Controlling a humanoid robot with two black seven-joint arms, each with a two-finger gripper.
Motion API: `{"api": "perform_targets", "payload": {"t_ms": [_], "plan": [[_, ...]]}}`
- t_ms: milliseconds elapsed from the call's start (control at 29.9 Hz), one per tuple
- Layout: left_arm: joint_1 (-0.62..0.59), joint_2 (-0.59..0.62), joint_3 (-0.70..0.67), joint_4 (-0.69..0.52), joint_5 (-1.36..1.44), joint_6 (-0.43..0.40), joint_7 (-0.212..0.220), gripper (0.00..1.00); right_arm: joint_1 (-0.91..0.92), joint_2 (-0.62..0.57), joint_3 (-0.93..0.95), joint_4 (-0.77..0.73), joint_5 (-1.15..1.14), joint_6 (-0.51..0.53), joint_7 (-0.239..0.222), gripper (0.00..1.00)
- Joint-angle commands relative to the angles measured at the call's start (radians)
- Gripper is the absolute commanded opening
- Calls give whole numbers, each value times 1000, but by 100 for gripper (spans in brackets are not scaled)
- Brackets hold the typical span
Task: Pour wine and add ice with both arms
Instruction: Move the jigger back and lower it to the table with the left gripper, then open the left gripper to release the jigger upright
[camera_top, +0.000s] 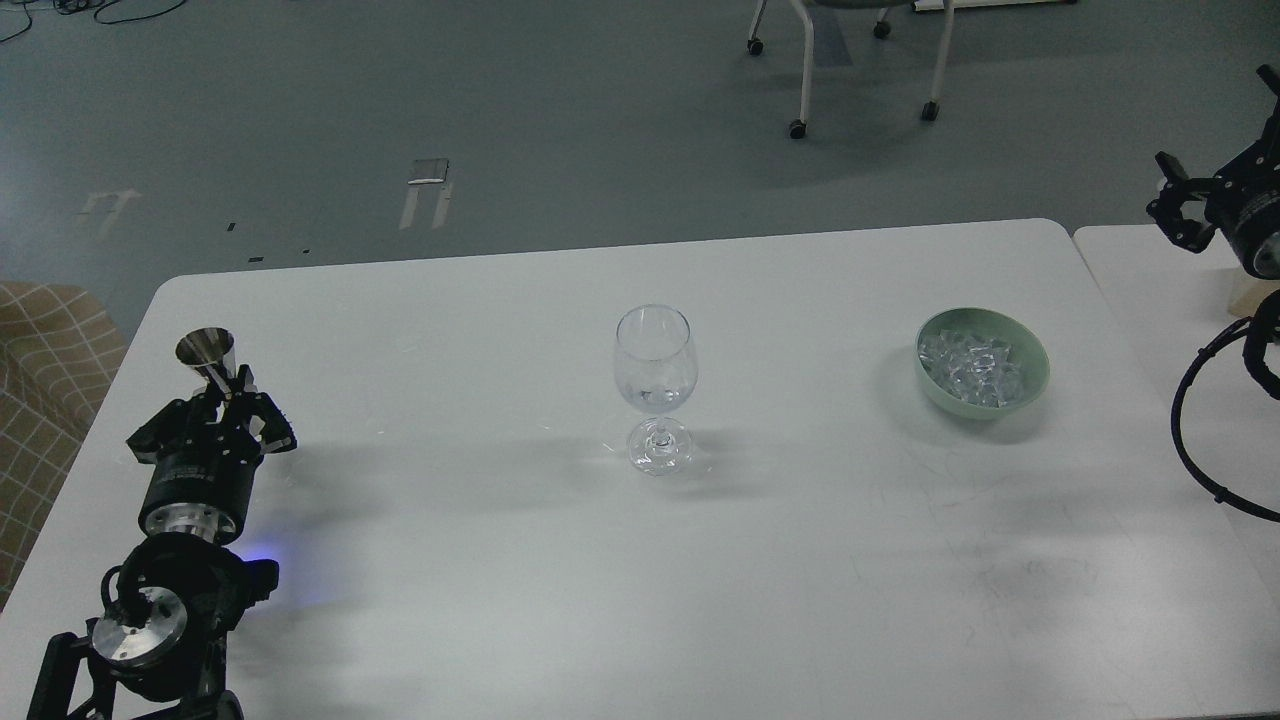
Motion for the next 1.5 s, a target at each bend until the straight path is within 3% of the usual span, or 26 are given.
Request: {"api": "perform_targets", "payload": {"t_ms": [0,501,835,1470], "plan": [[-4,1,3,0,3,11,3,0,1,1,0,1,0,-1,0,100],[-29,-4,43,11,0,55,1,0,-2,-2,1,10,0,-1,0,100],[-101,-4,47,120,11,59,0,0,-11,-5,3,35,0,-1,3,100],[-95,-2,96,117,14,48,-2,0,-16,-7,10,37,3,1,9,100]]}}
